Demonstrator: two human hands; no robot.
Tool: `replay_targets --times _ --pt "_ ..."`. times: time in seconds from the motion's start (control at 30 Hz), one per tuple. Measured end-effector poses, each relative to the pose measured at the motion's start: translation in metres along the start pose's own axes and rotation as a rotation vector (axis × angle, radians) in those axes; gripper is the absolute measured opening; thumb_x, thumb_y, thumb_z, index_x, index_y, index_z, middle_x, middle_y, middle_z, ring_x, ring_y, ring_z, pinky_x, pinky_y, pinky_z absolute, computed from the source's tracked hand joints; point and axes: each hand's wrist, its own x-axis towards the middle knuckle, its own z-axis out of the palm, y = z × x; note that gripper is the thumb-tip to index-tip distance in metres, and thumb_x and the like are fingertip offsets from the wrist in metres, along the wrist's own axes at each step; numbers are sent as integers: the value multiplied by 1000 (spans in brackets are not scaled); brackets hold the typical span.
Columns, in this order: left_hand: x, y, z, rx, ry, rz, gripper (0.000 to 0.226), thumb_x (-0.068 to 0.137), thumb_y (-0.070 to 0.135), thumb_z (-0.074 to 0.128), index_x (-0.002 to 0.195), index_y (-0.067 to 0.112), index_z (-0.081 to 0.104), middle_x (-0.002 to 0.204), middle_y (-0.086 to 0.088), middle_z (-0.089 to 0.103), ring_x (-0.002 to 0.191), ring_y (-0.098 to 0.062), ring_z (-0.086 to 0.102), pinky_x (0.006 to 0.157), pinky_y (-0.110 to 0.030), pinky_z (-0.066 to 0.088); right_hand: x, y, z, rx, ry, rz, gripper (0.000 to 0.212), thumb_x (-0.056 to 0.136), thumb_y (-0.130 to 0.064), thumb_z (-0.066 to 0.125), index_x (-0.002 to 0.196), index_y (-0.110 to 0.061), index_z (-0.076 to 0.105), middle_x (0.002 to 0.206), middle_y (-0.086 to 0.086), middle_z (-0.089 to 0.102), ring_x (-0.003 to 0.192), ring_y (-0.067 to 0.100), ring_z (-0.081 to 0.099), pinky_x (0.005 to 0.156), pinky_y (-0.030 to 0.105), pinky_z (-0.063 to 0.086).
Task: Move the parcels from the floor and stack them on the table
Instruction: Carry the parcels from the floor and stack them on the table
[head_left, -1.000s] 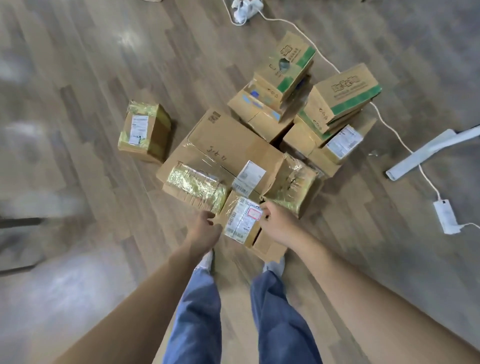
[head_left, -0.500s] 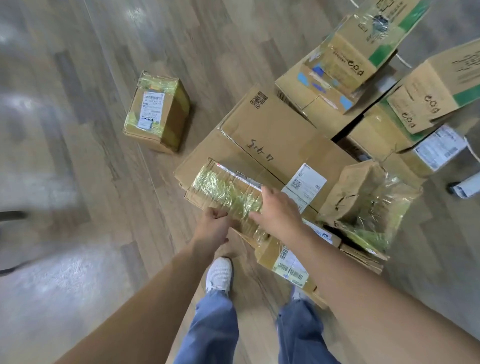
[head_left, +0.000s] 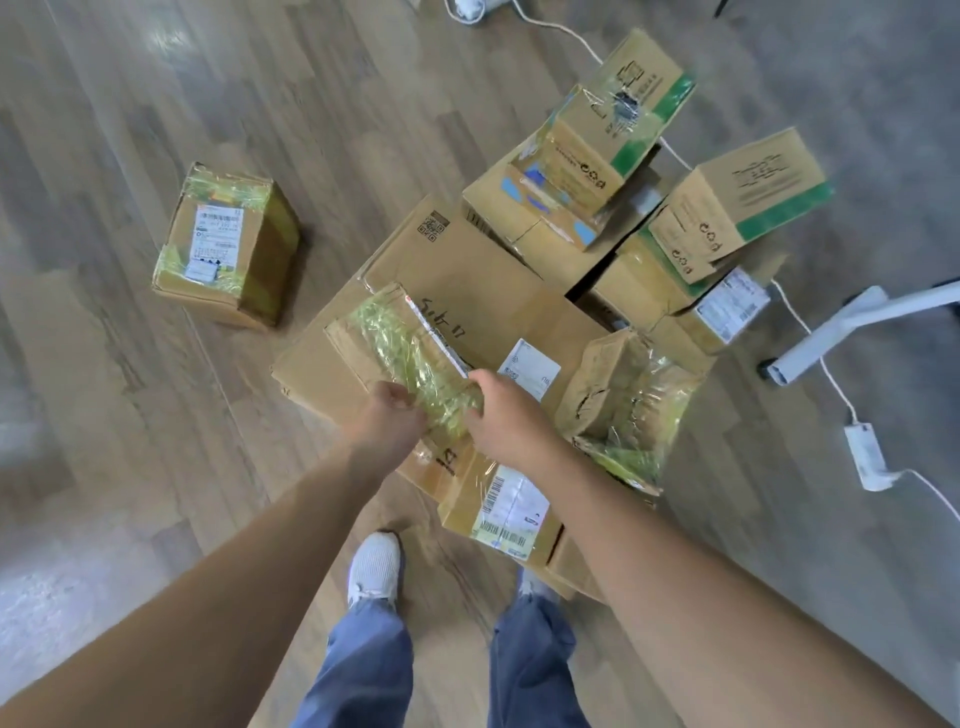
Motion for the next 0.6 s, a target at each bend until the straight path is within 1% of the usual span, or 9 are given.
replay_targets --times 0.07,0.1,0.17,0.23,0.37,0.43,0.5,0.53,0.6 --pt "-6 4 9 209 9 71 41 93 19 48 134 16 43 136 -5 39 95 -18 52 66 -22 41 -7 13 -6 -1 45 30 44 99 -22 43 143 -16 40 139 6 46 113 26 56 88 36 46" --pt "-10 7 15 285 8 103 44 93 18 47 136 16 42 139 -5 36 98 -18 54 67 -22 42 -11 21 -10 5 84 59 42 99 -19 43 141 -17 42 138 6 47 114 26 55 85 33 45" --pt "-14 14 31 363 -3 168 48 89 14 48 137 16 42 139 -6 38 110 -23 51 79 -30 45 -20 40 -19 19 177 125 39 99 -16 42 138 -16 46 136 6 50 115 26 54 83 31 42" --pt "-15 27 53 354 -46 228 46 89 15 48 134 15 45 134 -6 46 112 -24 53 88 -37 47 -30 64 -25 30 255 157 38 97 -14 43 134 -14 50 133 7 53 116 28 54 89 35 45" --pt "-16 55 118 392 -174 378 43 93 18 45 136 14 43 136 -6 48 118 -25 51 94 -33 41 -46 116 -23 82 483 107 34 88 -3 48 120 -9 61 119 9 58 110 31 57 87 41 48" --pt "-14 65 147 416 -240 366 46 94 25 46 139 14 40 137 -8 48 121 -26 50 98 -35 41 -48 130 -17 160 586 31 33 86 1 49 113 -7 64 113 9 60 105 28 58 86 38 49" --pt "-9 70 167 410 -287 295 50 94 33 45 141 16 39 137 -7 50 121 -26 51 101 -38 42 -45 136 -13 318 660 -12 34 84 7 47 109 -6 66 110 4 60 101 20 60 86 27 47" --pt "-5 71 174 382 -286 257 50 94 36 45 140 16 40 135 -6 53 120 -26 52 101 -39 42 -43 137 -12 421 700 3 36 83 10 46 108 -7 66 108 1 57 99 17 61 84 23 48" --pt "0 70 180 345 -264 232 50 93 39 47 137 16 44 127 -6 59 114 -26 56 97 -39 46 -41 144 -11 544 824 84 38 80 13 46 105 -8 67 105 -1 54 94 17 63 81 26 50"
